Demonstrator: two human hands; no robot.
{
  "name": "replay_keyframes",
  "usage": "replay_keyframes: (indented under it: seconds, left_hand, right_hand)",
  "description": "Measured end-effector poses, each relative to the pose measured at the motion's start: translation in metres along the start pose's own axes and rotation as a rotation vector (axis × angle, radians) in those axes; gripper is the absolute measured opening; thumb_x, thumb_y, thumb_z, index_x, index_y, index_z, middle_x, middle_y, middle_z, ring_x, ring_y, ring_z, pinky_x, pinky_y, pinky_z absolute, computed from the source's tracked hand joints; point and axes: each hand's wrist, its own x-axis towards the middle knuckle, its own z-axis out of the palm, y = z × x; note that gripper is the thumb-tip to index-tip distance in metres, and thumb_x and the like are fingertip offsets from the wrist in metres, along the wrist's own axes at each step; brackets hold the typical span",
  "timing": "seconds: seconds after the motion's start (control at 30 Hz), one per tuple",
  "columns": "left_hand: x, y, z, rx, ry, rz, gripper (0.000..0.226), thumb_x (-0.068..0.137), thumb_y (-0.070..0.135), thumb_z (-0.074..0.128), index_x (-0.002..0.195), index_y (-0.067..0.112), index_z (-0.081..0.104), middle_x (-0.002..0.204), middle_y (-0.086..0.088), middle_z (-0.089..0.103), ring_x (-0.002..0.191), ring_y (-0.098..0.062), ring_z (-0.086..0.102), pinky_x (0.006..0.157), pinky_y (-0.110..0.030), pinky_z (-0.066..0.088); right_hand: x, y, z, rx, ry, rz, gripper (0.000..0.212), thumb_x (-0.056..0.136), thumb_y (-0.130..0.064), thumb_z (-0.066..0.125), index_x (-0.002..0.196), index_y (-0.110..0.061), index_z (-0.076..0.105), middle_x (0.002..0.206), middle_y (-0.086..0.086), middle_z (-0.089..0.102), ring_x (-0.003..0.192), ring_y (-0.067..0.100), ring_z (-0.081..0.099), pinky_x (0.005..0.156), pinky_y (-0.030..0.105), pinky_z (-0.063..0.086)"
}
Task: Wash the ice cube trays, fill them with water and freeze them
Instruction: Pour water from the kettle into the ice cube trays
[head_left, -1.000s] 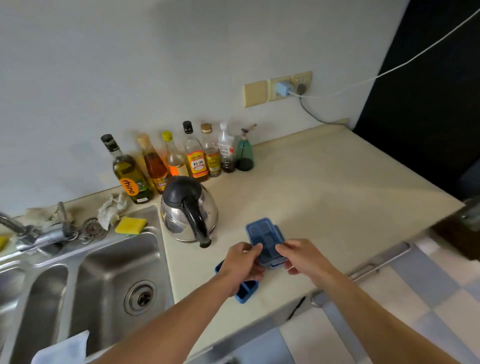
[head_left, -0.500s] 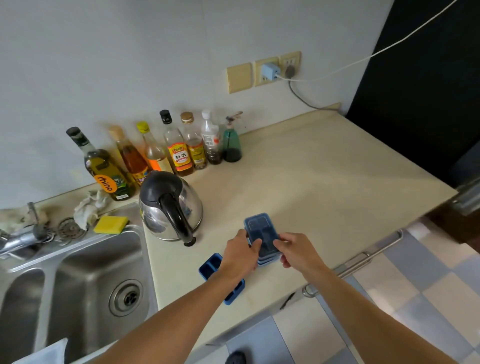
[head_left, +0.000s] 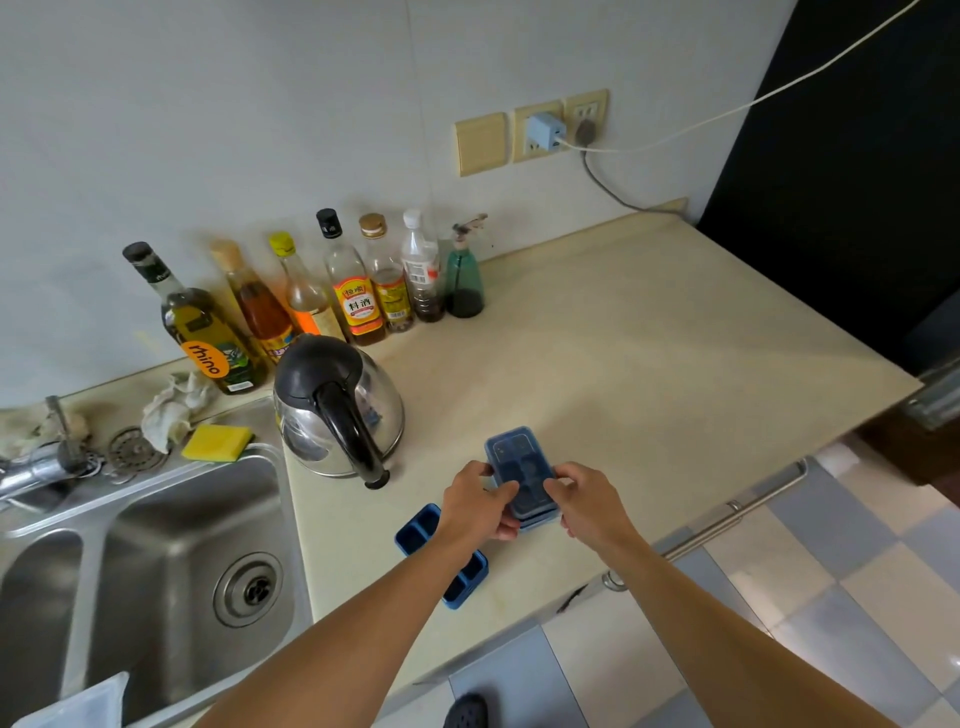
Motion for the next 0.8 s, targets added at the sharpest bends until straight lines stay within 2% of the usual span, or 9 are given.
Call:
replay_keyframes:
  seconds: [0.1, 0.17, 0.27, 0.33, 0.4, 0.5, 0.57, 0.67, 0.8]
  left_hand:
    - [-0.002, 0.001, -0.001, -0.008, -0.012, -0.003, 0.032, 0.097, 0.019, 0.067, 0.124, 0.014, 0.049, 0.081, -0.015, 0.076, 0.067, -0.026, 0.076, 0.064, -0.036, 0.064]
    - [-0.002, 0.001, -0.004, -0.008, -0.014, 0.006, 0.03, 0.097, 0.023, 0.067, 0.121, 0.016, 0.05, 0.08, -0.014, 0.076, 0.066, -0.025, 0.076, 0.061, -0.036, 0.064]
    - [-0.003, -0.005, -0.022, 0.04, 0.072, 0.077, 0.02, 0.097, 0.03, 0.065, 0.111, 0.017, 0.058, 0.078, -0.009, 0.075, 0.059, -0.023, 0.073, 0.056, -0.034, 0.061]
    - [-0.005, -0.014, -0.041, 0.15, 0.144, 0.144, 0.012, 0.097, 0.03, 0.062, 0.099, 0.018, 0.063, 0.078, -0.007, 0.073, 0.06, -0.023, 0.069, 0.06, -0.037, 0.058]
    - [-0.008, -0.025, -0.062, 0.354, 0.222, 0.183, 0.012, 0.097, 0.032, 0.061, 0.086, 0.026, 0.063, 0.075, -0.001, 0.069, 0.063, -0.021, 0.065, 0.061, -0.035, 0.056]
    - [-0.015, -0.04, -0.088, 0.523, 0.295, 0.155, 0.02, 0.096, 0.031, 0.061, 0.076, 0.031, 0.058, 0.073, 0.007, 0.065, 0.068, -0.019, 0.063, 0.064, -0.033, 0.055]
    - [-0.019, -0.046, -0.101, 0.603, 0.286, 0.113, 0.01, 0.095, 0.031, 0.061, 0.086, 0.028, 0.061, 0.078, 0.008, 0.065, 0.074, -0.018, 0.063, 0.067, -0.031, 0.053]
    - [-0.021, -0.053, -0.107, 0.489, 0.214, 0.021, 0.007, 0.094, 0.025, 0.062, 0.1, 0.021, 0.063, 0.089, -0.001, 0.068, 0.077, -0.025, 0.069, 0.06, -0.031, 0.057]
    - [-0.021, -0.06, -0.106, 0.327, 0.166, -0.013, 0.006, 0.096, 0.013, 0.062, 0.101, 0.012, 0.064, 0.09, -0.008, 0.07, 0.072, -0.021, 0.071, 0.054, -0.027, 0.06]
  right_hand:
    - [-0.005, -0.002, -0.001, -0.096, 0.042, -0.005, 0.027, 0.103, -0.022, 0.055, 0.127, -0.011, 0.062, 0.108, 0.007, 0.069, 0.083, 0.016, 0.06, 0.075, 0.03, 0.048]
    - [-0.012, -0.004, -0.002, -0.179, 0.159, -0.036, 0.032, 0.104, -0.027, 0.055, 0.132, -0.013, 0.058, 0.112, 0.005, 0.065, 0.089, 0.016, 0.059, 0.077, 0.027, 0.044]
    - [-0.024, -0.015, -0.003, -0.221, 0.271, -0.188, 0.02, 0.104, -0.028, 0.052, 0.118, -0.018, 0.061, 0.103, 0.001, 0.063, 0.082, 0.013, 0.06, 0.069, 0.022, 0.045]
    - [-0.032, -0.025, 0.001, -0.166, 0.199, -0.29, 0.011, 0.104, -0.026, 0.053, 0.102, -0.02, 0.063, 0.086, -0.006, 0.065, 0.072, 0.006, 0.059, 0.06, 0.014, 0.042]
    - [-0.043, -0.034, 0.011, -0.169, 0.076, -0.381, 0.013, 0.103, -0.026, 0.055, 0.092, -0.023, 0.061, 0.073, -0.012, 0.061, 0.063, 0.002, 0.056, 0.056, 0.014, 0.04]
    - [-0.058, -0.037, 0.035, -0.279, -0.09, -0.413, 0.015, 0.104, -0.032, 0.052, 0.094, -0.024, 0.059, 0.077, -0.008, 0.064, 0.069, 0.005, 0.06, 0.062, 0.023, 0.047]
    - [-0.063, -0.034, 0.052, -0.371, -0.155, -0.376, 0.017, 0.104, -0.035, 0.047, 0.099, -0.022, 0.057, 0.085, -0.004, 0.066, 0.078, 0.013, 0.063, 0.072, 0.033, 0.054]
    - [-0.061, -0.026, 0.07, -0.448, -0.184, -0.26, 0.018, 0.104, -0.036, 0.047, 0.105, -0.019, 0.054, 0.089, -0.002, 0.062, 0.085, 0.019, 0.061, 0.074, 0.035, 0.05]
    - [-0.054, -0.018, 0.081, -0.44, -0.193, -0.115, 0.018, 0.102, -0.035, 0.053, 0.096, -0.02, 0.046, 0.083, -0.005, 0.054, 0.081, 0.017, 0.054, 0.071, 0.031, 0.041]
